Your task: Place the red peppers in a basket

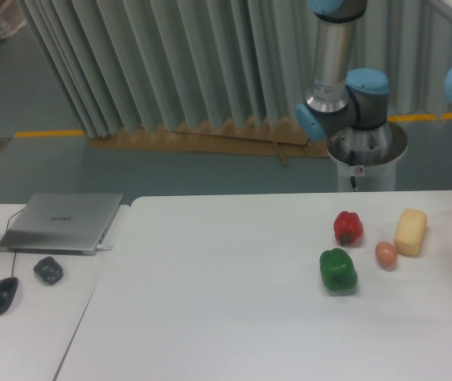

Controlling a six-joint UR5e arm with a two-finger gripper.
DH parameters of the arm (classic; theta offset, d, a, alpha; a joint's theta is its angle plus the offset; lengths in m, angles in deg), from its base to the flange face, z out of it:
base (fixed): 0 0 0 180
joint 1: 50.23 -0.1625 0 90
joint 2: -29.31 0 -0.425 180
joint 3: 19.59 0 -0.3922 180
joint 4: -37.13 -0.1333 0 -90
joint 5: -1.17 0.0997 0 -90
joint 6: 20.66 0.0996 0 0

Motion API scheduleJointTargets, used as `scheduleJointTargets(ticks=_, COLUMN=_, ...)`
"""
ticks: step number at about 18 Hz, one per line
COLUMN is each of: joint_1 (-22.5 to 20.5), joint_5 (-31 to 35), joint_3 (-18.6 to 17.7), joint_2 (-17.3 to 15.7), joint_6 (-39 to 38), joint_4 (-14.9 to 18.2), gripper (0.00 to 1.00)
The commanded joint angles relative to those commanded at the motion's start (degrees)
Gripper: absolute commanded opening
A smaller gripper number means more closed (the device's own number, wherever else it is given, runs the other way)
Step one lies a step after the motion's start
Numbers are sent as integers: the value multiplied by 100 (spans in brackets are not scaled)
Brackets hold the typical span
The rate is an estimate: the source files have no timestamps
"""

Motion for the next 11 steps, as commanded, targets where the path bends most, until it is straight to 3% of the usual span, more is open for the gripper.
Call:
scheduleJointTargets(ticks=5, joint_1=448, joint_5=0, joint_3=0, joint_2=9, joint_6=-1150, joint_4=-61, gripper=100)
scheduleJointTargets(ticks=11, joint_1=1309, joint_5=52, joint_3=-44, joint_2=35, joint_6=-3848, joint_4=-685, gripper=100)
